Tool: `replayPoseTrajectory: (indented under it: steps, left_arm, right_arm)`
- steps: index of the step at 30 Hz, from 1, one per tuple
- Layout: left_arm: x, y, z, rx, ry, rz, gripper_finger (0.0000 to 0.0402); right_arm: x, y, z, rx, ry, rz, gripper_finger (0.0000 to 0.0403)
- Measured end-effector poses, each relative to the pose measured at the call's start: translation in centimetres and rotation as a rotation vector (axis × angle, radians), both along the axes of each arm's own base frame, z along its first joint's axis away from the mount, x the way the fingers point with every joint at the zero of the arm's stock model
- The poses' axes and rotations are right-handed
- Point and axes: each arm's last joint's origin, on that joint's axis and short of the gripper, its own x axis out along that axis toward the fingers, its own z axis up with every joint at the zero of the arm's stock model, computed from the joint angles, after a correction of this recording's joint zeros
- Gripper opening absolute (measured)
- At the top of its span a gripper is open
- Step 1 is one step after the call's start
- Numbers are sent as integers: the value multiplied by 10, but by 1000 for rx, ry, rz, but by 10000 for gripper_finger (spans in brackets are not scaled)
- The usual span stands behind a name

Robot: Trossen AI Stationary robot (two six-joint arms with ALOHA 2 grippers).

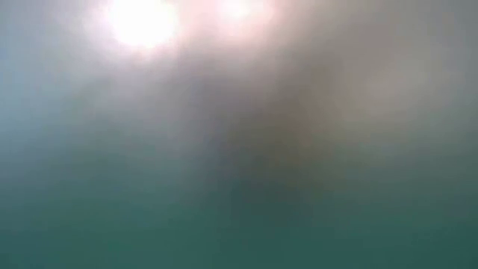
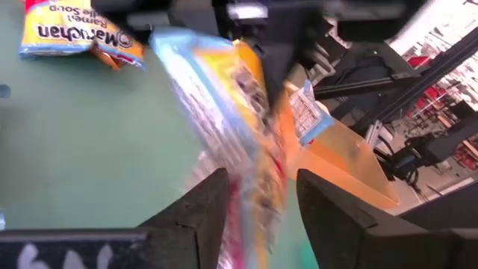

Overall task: Sort Maruchan noodles
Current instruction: Put the blue noodle pack into the yellow bin

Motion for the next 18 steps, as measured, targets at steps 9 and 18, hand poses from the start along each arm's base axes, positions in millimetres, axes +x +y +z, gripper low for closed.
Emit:
replayPoseTrajectory:
  steps: [9, 18]
  left_arm:
    - [-2, 3, 2, -8, -6, -9, 151]
    - [-7, -1, -6, -74, 27, -65, 151]
  right_arm:
    - [-40, 16, 29, 28, 113, 8, 58]
    - [-70, 88, 74, -53, 91, -87, 59]
